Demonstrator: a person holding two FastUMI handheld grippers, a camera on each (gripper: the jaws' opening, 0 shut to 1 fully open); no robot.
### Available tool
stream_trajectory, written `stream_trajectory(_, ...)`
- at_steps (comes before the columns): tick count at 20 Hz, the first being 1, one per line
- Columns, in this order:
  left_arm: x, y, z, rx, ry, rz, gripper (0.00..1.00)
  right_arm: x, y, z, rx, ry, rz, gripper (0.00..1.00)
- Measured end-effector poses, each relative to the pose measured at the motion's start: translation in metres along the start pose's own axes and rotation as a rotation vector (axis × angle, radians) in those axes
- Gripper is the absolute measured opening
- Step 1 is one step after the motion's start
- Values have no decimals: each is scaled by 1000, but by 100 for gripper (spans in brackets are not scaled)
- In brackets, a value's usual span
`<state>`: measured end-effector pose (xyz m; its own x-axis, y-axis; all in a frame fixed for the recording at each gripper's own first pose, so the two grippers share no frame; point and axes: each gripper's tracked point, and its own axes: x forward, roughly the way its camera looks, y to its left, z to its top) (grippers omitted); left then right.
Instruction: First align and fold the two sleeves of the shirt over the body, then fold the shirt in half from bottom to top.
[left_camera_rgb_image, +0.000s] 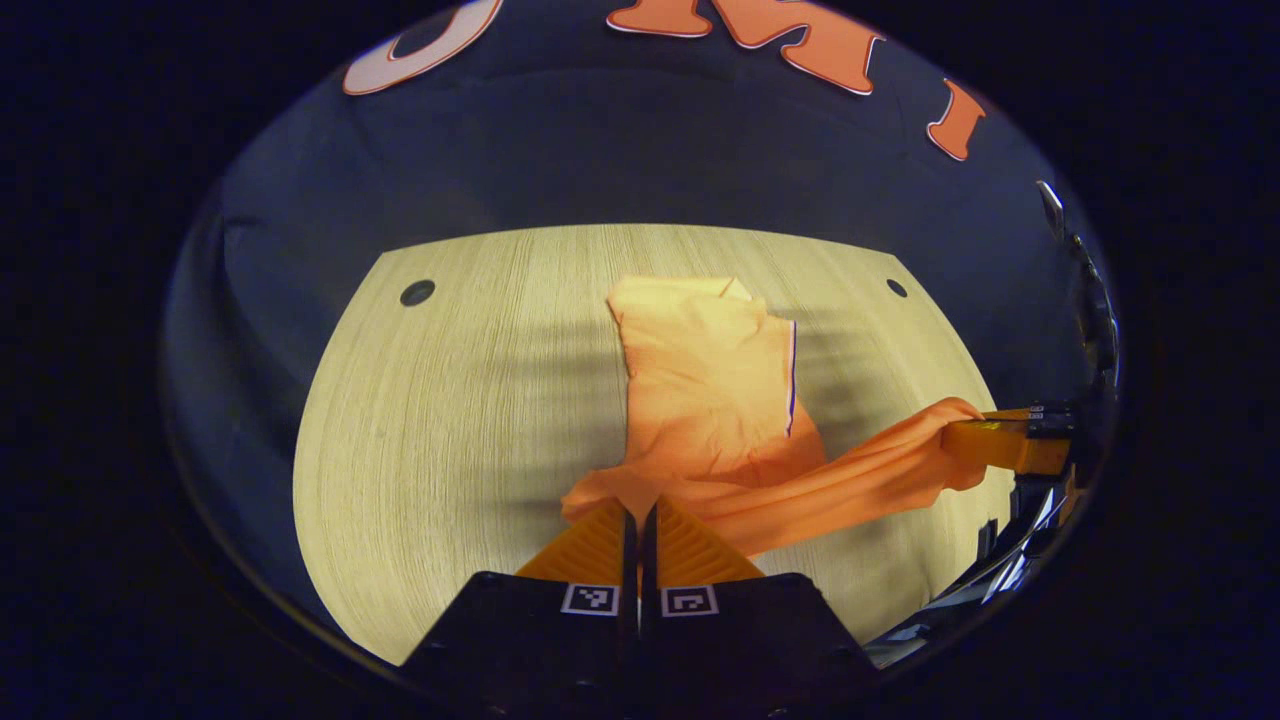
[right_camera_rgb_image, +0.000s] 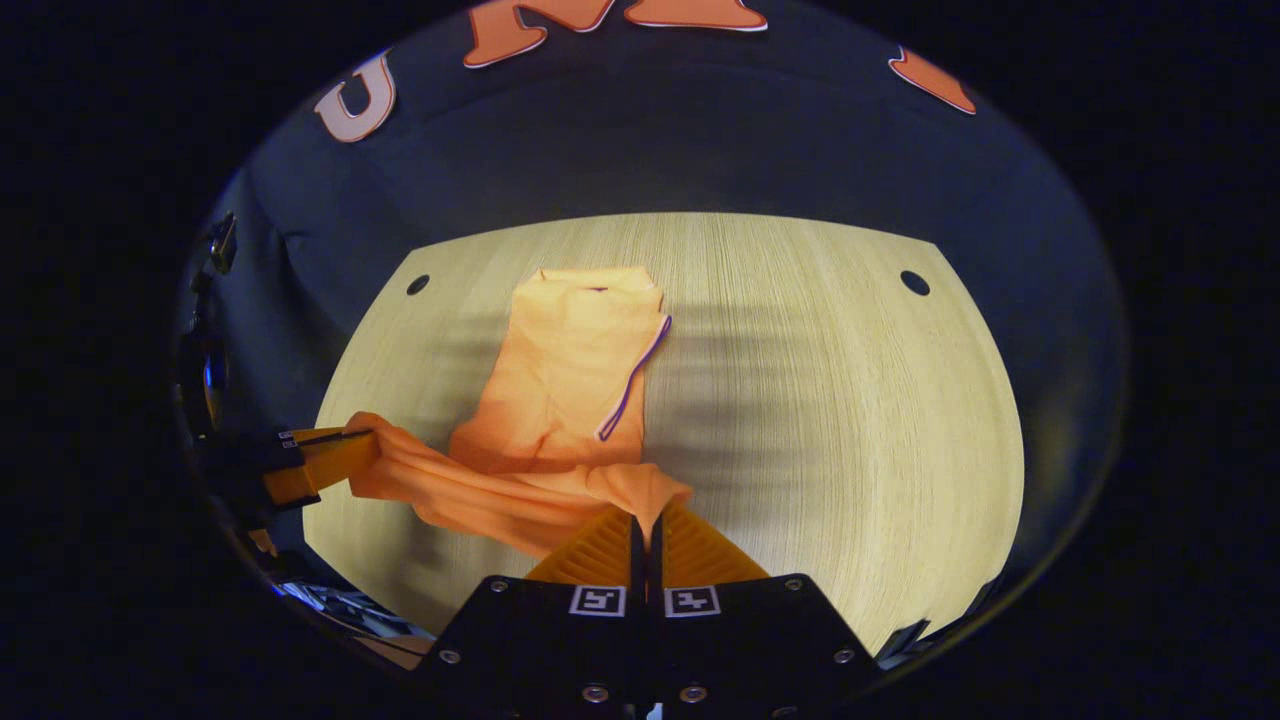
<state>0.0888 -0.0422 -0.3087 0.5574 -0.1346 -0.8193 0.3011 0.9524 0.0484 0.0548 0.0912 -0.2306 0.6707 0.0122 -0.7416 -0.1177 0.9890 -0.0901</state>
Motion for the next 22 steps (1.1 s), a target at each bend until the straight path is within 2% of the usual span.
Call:
stream_trajectory(7,45,10,91,-17,-52,11,1,33,-4,70,15,-39,-18,0)
stream_trajectory(11,63,15,104,-28,-65,30,1,60,-9,104,23,-45,-24,0)
stream_trajectory(15,92,23,123,6,-58,54,1,95,-13,132,64,-39,-30,0)
stream_trajectory(20,133,31,119,11,-3,99,1,131,-15,138,94,-8,-6,0)
stream_trajectory(22,145,30,115,1,10,94,1,146,-17,133,82,13,-15,1)
